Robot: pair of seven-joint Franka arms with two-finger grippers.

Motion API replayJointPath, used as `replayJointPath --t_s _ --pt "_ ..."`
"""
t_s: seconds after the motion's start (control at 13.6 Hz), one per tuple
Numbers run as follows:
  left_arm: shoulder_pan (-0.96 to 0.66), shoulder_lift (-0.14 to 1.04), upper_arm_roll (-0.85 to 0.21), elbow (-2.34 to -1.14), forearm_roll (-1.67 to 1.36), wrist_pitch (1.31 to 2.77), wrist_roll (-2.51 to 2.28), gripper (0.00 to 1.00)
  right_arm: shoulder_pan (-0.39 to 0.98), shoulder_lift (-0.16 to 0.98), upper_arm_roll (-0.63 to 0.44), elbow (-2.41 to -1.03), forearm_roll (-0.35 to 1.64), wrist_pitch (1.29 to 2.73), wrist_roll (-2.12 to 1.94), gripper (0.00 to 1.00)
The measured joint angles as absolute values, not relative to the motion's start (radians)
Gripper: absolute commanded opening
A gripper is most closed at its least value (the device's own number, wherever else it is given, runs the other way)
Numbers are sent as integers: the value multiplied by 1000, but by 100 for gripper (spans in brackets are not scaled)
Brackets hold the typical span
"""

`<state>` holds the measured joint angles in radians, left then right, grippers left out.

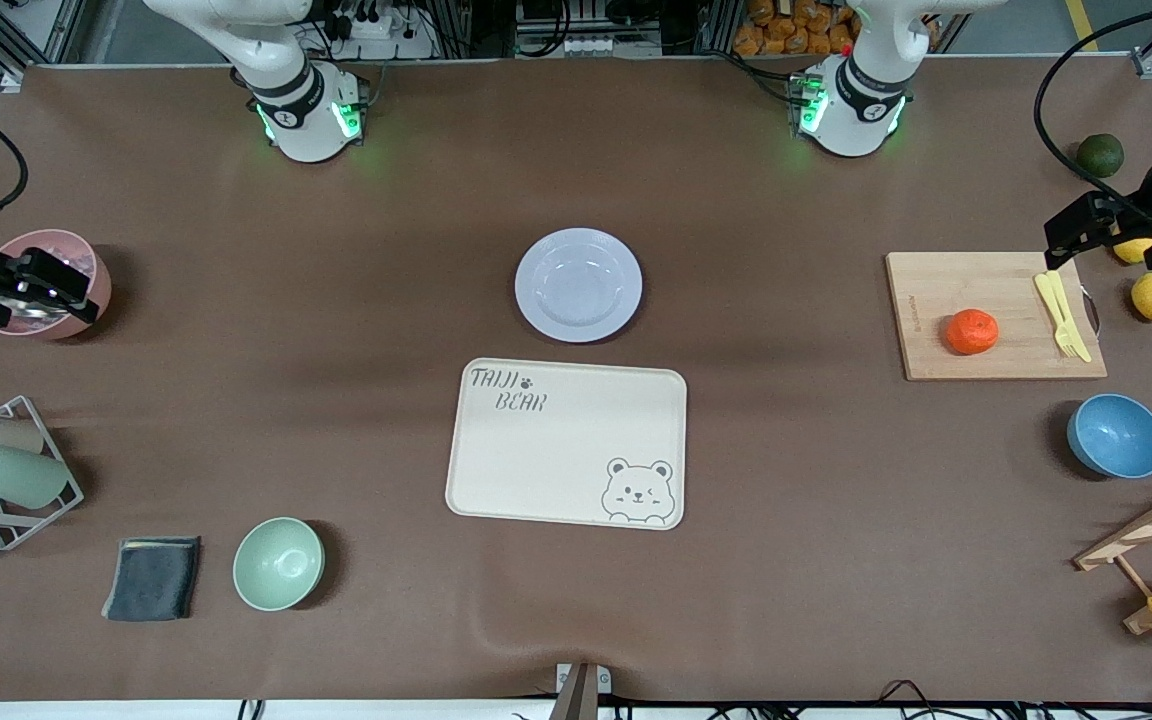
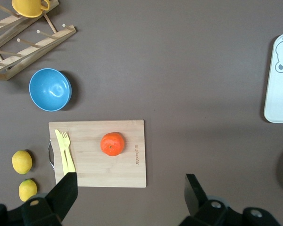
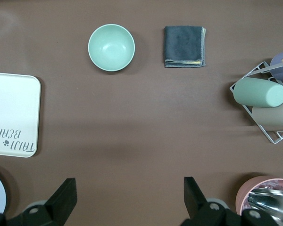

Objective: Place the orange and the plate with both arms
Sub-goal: 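Reach the left gripper down to the orange on the cutting board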

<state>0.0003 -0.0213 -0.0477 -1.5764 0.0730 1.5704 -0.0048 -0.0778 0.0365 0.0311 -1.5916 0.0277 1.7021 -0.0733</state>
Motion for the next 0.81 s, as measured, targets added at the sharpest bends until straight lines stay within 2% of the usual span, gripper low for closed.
replayJointPath --t_s 0.44,0.81 --pt "6 -21 -46 -1578 73 1559 -5 100 -78 36 31 -1592 23 1701 -73 100" --pt "67 9 -42 -1660 73 1568 -1 100 -78 37 31 -1592 22 1697 -73 100"
